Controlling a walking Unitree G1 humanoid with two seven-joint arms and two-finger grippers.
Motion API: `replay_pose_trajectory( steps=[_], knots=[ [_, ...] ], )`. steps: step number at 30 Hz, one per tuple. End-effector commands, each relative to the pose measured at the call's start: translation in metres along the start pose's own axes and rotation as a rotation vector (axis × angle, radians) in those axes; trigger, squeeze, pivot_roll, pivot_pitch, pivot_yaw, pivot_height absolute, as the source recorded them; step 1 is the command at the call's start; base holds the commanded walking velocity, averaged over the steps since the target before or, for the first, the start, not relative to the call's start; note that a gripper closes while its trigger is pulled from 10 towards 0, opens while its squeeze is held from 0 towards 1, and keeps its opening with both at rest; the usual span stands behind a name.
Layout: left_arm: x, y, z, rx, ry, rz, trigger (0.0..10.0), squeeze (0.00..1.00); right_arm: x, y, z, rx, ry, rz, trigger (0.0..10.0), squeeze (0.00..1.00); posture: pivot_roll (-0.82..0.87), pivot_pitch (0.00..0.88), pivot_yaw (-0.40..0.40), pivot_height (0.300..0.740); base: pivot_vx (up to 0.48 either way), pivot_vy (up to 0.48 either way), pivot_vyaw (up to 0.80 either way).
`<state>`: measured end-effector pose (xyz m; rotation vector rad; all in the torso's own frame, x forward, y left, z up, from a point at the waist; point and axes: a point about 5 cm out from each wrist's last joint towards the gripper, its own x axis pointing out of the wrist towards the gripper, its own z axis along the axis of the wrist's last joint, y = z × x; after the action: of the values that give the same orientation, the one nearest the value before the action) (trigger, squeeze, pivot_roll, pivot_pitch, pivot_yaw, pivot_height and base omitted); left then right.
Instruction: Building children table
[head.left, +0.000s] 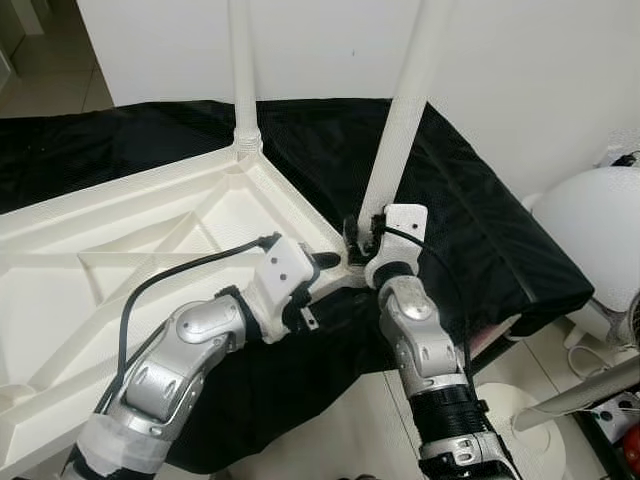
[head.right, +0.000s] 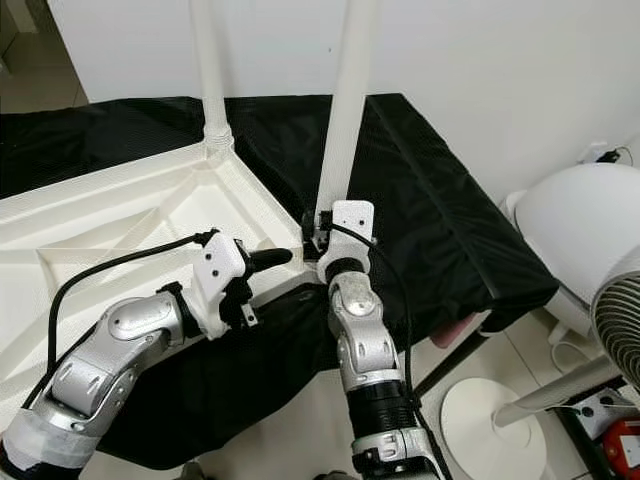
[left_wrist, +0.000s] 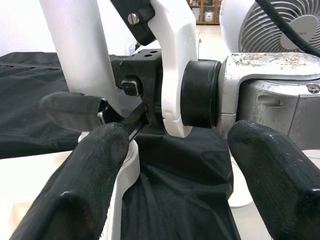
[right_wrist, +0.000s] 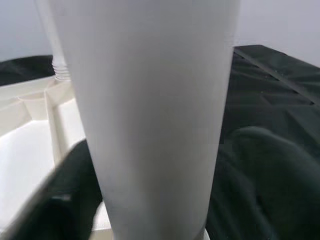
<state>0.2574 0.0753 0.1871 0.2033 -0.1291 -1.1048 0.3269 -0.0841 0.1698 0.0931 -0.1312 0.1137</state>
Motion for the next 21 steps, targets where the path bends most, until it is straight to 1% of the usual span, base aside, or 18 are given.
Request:
replay_pose_trajectory(
  steps=[1,2,3,4,5,6,7,8,9,10,11,12,13,15,19,20,21],
  knots=[
    [-0.001,0.002,-0.002,0.008,0.016,0.016,10.0,0.0,-0.002,-0.005,-0.003,0.012,0.019,0.006,10.0,1.0,0.04,0.07,-0.046,0.74,0.0,0.0,0.0],
    [-0.001,0.002,-0.002,0.008,0.015,0.017,10.0,0.0,-0.002,-0.01,-0.003,-0.015,0.03,0.044,10.0,0.24,0.04,0.069,-0.047,0.74,0.0,0.0,0.0],
    [-0.001,0.002,-0.002,0.008,0.015,0.017,10.0,0.0,-0.002,-0.01,-0.003,-0.015,0.03,0.044,10.0,0.24,0.04,0.069,-0.047,0.74,0.0,0.0,0.0],
    [-0.001,0.002,-0.002,0.008,0.015,0.019,10.0,0.0,-0.002,-0.016,-0.006,-0.028,0.048,0.075,10.0,0.0,0.04,0.067,-0.046,0.74,0.0,0.0,0.0],
    [0.0,0.002,-0.002,0.009,0.014,0.018,10.0,0.0,-0.001,-0.022,-0.008,-0.054,0.063,0.121,10.0,0.0,0.04,0.066,-0.045,0.74,0.0,0.0,0.0],
    [0.0,0.002,-0.002,0.009,0.014,0.018,10.0,0.0,-0.001,-0.022,-0.008,-0.054,0.063,0.121,10.0,0.0,0.04,0.066,-0.045,0.74,0.0,0.0,0.0],
    [0.0,0.002,-0.002,0.01,0.013,0.017,10.0,0.0,0.0,-0.027,-0.011,-0.063,0.081,0.184,10.0,0.0,0.04,0.064,-0.042,0.74,0.0,0.0,0.0],
    [0.0,0.002,-0.002,0.01,0.013,0.017,10.0,0.0,0.0,-0.027,-0.011,-0.063,0.081,0.184,10.0,0.0,0.04,0.064,-0.042,0.74,0.0,0.0,0.0],
    [0.001,0.002,-0.002,0.012,0.012,0.013,10.0,0.0,0.001,-0.028,-0.012,-0.083,0.079,0.226,10.0,0.0,0.04,0.064,-0.042,0.74,0.0,0.0,0.0],
    [0.001,0.002,-0.002,0.012,0.012,0.013,10.0,0.0,0.001,-0.028,-0.012,-0.083,0.079,0.226,10.0,0.0,0.04,0.064,-0.042,0.74,0.0,0.0,0.0],
    [0.001,0.002,-0.001,0.013,0.012,0.011,10.0,0.0,0.001,-0.028,-0.012,-0.096,0.077,0.252,10.0,0.0,0.04,0.064,-0.042,0.74,0.0,0.0,0.0],
    [0.001,0.004,-0.001,0.016,0.011,0.01,10.0,0.0,0.002,-0.028,-0.013,-0.144,0.071,0.356,10.0,0.0,0.04,0.061,-0.037,0.74,0.0,0.0,0.0],
    [0.001,0.004,-0.001,0.016,0.011,0.01,10.0,0.0,0.002,-0.028,-0.013,-0.144,0.071,0.356,10.0,0.0,0.04,0.061,-0.037,0.74,0.0,0.0,0.0],
    [0.001,0.005,-0.001,0.019,0.012,0.012,10.0,0.0,0.002,-0.027,-0.014,-0.171,0.073,0.442,10.0,0.0,0.04,0.061,-0.037,0.74,0.0,0.0,0.0],
    [0.001,0.005,0.0,0.02,0.012,0.014,10.0,0.0,0.005,-0.029,-0.014,-0.175,0.073,0.48,10.0,0.0,0.05,0.056,-0.035,0.74,0.0,0.0,0.0],
    [0.001,0.005,0.0,0.022,0.011,0.014,10.0,0.0,0.008,-0.029,-0.013,-0.199,0.072,0.5,10.0,0.0,0.05,0.054,-0.034,0.74,0.0,0.0,0.0],
    [0.001,0.005,0.0,0.022,0.011,0.014,10.0,0.0,0.008,-0.029,-0.013,-0.199,0.072,0.5,10.0,0.0,0.05,0.054,-0.034,0.74,0.0,0.0,0.0]
  ],
)
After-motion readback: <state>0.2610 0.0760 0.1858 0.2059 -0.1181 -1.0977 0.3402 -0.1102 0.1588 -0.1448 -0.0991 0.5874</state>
